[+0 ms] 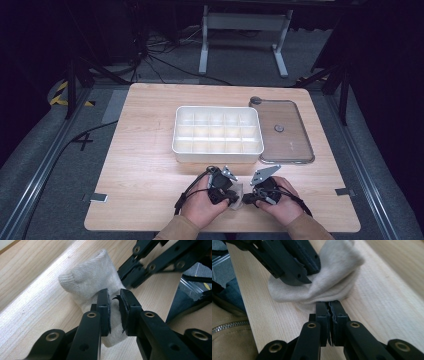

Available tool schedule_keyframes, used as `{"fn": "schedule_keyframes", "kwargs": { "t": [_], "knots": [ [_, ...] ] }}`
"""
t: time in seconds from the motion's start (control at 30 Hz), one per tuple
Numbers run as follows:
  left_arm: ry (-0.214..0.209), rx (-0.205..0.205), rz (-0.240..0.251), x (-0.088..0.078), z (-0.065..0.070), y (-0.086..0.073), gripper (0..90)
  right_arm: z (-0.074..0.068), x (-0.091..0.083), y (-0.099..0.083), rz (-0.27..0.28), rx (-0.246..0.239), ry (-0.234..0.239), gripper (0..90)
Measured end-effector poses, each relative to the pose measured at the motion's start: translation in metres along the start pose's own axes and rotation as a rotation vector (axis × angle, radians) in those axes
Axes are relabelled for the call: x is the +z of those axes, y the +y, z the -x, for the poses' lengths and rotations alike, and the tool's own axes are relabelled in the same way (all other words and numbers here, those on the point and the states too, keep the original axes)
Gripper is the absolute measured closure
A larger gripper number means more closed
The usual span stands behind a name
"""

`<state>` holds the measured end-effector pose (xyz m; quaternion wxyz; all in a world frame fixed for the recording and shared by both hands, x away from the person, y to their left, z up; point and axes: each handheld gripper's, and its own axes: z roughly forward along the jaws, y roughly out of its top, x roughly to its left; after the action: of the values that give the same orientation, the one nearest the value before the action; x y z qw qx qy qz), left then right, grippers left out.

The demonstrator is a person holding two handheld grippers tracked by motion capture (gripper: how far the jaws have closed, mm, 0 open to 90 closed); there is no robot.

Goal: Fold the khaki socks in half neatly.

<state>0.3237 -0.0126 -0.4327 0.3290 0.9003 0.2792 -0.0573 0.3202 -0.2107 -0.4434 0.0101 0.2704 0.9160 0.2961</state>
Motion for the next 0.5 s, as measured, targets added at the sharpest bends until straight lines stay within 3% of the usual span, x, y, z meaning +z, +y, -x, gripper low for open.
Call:
{"fn": "schedule_keyframes", "kwargs": {
  "t": [0.2, 0.5],
  "knots": [
    [-0.003, -0.001, 0.000, 0.000, 0.000, 0.000, 78.4, 0.003, -0.024, 0.006, 0.115, 0.023, 0.001, 89.5],
    [0.001, -0.001, 0.008, 0.000, 0.002, -0.001, 77.8, -0.005, -0.029, 0.021, 0.251, -0.006, 0.014, 89.9]
  ]
}}
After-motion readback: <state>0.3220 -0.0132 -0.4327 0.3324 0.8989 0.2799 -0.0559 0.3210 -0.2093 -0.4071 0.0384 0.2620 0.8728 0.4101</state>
